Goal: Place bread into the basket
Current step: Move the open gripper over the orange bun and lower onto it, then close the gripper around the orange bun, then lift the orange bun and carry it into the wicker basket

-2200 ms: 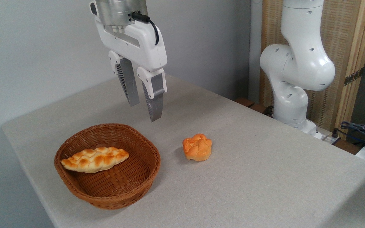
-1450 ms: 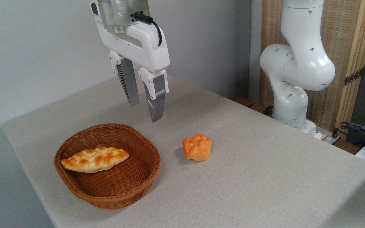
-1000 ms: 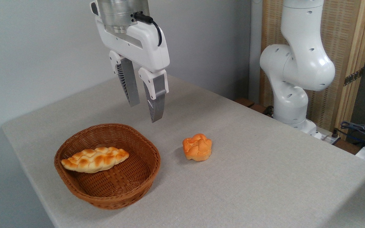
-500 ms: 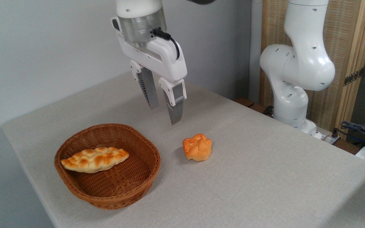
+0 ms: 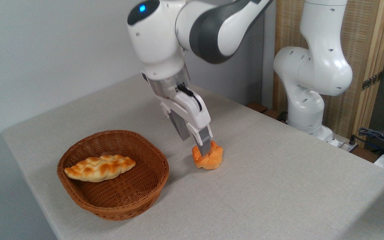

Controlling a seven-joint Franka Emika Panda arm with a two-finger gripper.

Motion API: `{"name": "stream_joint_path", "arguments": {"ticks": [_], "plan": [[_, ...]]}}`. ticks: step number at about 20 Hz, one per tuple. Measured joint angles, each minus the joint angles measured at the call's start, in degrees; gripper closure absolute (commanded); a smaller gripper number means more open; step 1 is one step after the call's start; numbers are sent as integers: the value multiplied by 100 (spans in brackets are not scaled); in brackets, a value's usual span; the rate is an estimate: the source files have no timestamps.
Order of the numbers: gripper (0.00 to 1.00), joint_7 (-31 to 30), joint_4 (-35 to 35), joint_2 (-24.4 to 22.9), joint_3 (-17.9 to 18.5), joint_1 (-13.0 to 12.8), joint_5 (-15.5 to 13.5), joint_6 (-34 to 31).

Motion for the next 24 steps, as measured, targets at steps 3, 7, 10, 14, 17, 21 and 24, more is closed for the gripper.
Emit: {"name": "stream_joint_path", "arguments": {"ticks": [3, 7, 10, 14, 17, 21, 24], "plan": [[3, 1, -308, 16, -4, 0, 0, 171], [57, 20, -595, 19, -55, 0, 9, 499], [61, 152, -616, 18, -79, 1, 15, 509], [60, 323, -624, 18, -79, 9, 18, 509], [58, 398, -629, 20, -79, 9, 19, 509], [58, 620, -633, 21, -79, 9, 20, 509], [58, 675, -633, 21, -79, 9, 21, 509]]}}
